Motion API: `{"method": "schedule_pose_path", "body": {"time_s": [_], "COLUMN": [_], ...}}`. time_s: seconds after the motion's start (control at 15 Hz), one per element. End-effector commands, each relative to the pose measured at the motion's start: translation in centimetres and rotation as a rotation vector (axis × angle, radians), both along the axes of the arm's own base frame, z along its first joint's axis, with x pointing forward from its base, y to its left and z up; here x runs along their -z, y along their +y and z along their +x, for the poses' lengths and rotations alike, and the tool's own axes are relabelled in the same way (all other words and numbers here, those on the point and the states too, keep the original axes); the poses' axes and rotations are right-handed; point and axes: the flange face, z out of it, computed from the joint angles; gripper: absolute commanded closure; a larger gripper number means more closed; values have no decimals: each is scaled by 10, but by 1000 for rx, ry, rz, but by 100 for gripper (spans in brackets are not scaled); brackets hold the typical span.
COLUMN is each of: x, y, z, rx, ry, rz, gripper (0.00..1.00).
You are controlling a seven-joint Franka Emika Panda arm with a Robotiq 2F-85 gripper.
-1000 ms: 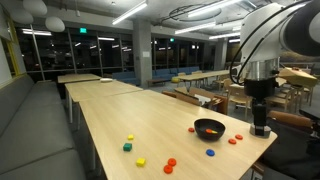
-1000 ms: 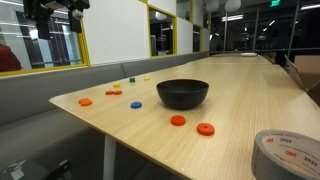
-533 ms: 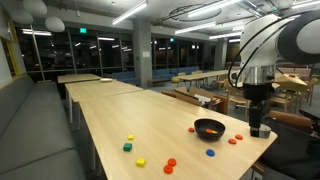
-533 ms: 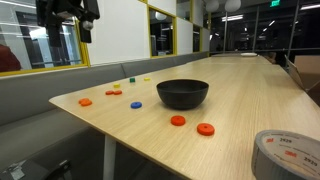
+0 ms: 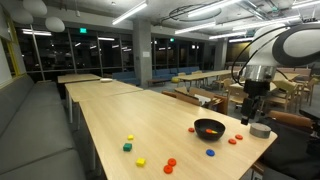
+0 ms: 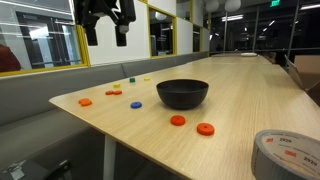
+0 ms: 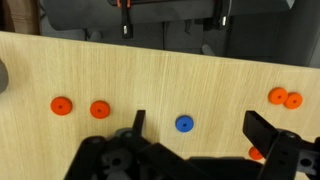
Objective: Place three orange rings and one blue ring inside the black bowl
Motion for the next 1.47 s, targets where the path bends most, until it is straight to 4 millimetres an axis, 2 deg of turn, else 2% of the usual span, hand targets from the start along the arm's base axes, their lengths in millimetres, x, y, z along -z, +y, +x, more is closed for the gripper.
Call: {"method": "schedule_pose_path", "body": {"time_s": [0.0, 0.2, 0.47, 0.93, 1.4], "x": [6, 23, 51, 101, 147], "y": [-36, -61, -83, -105, -126], "z": [15, 27, 40, 56, 59], "rx": [38, 86, 133, 191, 247], "ry": [-62, -69, -45, -13, 33], "rz": [-8, -18, -19, 32, 78], "gripper": [0, 0, 0, 0, 0]}}
